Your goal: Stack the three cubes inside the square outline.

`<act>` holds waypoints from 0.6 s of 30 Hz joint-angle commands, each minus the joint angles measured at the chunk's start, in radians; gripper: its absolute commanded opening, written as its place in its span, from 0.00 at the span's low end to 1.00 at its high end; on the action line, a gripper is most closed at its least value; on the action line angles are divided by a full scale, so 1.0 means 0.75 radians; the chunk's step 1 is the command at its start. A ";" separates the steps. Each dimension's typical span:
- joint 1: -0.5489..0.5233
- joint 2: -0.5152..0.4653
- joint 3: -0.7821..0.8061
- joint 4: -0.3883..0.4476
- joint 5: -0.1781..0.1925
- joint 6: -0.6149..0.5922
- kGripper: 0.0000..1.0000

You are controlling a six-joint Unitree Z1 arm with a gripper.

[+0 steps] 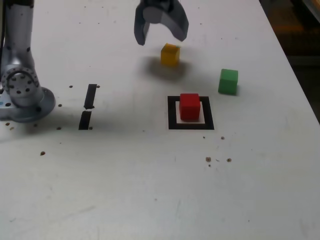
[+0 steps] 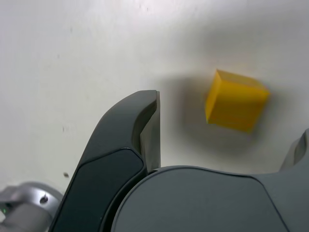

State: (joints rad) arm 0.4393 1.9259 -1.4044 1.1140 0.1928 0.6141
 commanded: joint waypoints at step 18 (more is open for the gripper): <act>-0.031 0.154 -0.038 -0.094 -0.026 0.102 0.61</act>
State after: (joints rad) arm 0.4202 2.0306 -1.4342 1.0490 0.1810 0.6873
